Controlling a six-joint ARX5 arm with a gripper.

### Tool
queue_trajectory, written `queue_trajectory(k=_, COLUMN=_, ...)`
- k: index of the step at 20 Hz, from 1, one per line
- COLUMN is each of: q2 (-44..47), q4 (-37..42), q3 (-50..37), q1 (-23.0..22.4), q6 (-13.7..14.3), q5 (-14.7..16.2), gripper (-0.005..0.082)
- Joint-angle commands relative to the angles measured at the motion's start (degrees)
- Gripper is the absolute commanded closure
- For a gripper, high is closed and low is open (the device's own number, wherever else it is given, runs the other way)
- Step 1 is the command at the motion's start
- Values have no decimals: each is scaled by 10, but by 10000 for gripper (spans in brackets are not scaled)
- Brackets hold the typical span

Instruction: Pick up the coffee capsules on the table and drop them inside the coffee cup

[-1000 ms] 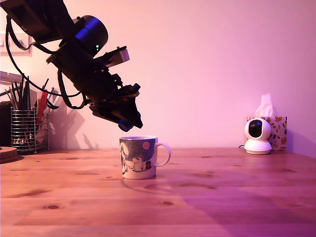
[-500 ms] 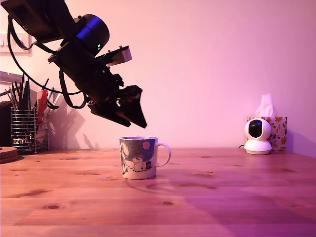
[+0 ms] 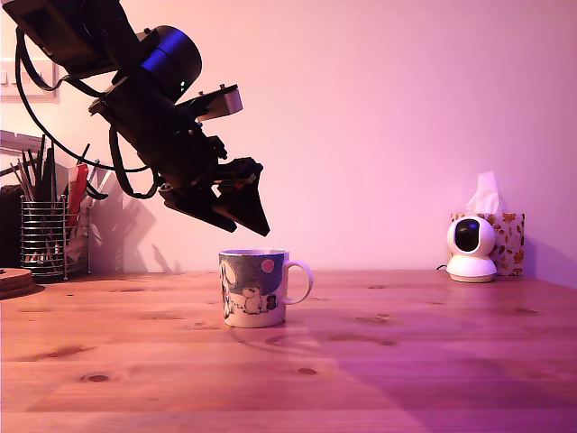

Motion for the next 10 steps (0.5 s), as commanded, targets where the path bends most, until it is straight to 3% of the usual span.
queue_trajectory(k=1, q2=-3, q4=-3, q3=4, q1=-1, q6=3, q5=-2, gripper=451)
queue_trajectory(k=3, q2=-16, q4=-16, q3=4, q1=1, q6=3, q5=-2, gripper=743)
queue_trajectory(k=4, q2=-23, q4=-27, q3=4, q1=3, q6=3, q5=-2, gripper=788)
queue_trajectory(k=10, q2=-79, q4=-131, q3=4, q1=18, q6=2, q5=-2, gripper=789)
